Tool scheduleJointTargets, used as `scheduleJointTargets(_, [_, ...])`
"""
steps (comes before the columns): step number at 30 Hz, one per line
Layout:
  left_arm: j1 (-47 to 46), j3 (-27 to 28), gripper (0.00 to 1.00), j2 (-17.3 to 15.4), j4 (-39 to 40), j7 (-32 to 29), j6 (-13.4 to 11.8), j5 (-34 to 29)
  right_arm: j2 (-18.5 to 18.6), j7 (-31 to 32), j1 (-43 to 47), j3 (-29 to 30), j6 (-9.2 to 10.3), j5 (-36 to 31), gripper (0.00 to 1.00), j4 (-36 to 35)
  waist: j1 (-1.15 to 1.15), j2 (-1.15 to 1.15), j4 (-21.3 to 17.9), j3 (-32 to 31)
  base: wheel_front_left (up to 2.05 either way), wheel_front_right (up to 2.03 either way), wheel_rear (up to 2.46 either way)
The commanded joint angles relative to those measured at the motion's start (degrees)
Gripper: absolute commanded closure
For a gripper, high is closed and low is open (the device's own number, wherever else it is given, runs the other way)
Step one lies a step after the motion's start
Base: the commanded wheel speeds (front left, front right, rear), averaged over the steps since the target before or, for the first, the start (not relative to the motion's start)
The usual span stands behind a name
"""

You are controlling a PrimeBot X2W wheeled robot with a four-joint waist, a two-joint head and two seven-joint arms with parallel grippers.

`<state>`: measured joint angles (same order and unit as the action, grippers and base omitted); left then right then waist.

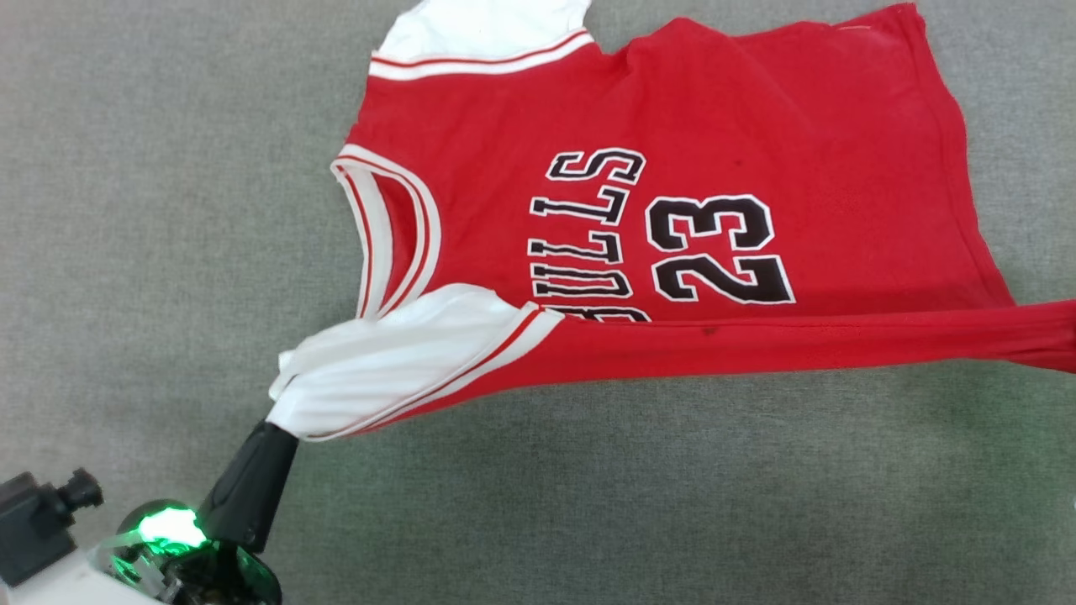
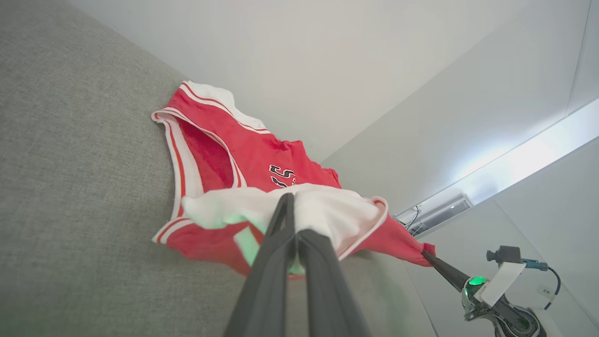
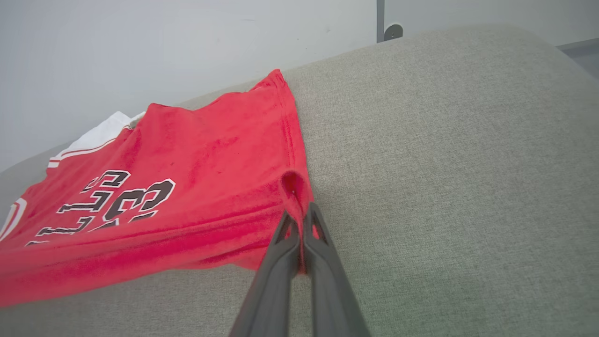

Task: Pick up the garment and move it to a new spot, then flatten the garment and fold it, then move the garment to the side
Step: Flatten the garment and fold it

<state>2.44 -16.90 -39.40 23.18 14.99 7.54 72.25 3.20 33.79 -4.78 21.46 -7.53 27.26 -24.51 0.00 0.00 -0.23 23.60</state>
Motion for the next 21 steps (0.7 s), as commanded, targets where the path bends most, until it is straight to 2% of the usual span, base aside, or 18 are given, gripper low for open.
scheduleJointTargets(1, [-0.3,0.1,1.0,-0.6,-0.5,0.2,-0.1,-0.4,-0.1,-0.2,0.2,0.2,0.09,0.3,1.0,0.1,0.0,0.0,0.0,0.6,0.0,0.0,0.0])
scheduleJointTargets(10, [-11.7,-5.0,1.0,-1.8,-6.0,0.2,-0.1,0.0,0.5,0.0,-6.6,-2.6,0.08,-1.4,1.0,5.1,0.0,0.0,-0.5,3.3,0.0,0.0,0.0])
scheduleJointTargets(21, [-26.6,-11.0,1.0,0.5,-17.3,0.1,-0.1,2.0,1.2,-2.2,-13.6,-3.9,0.08,-3.4,1.0,12.9,0.0,0.0,0.1,5.6,0.0,0.0,0.0])
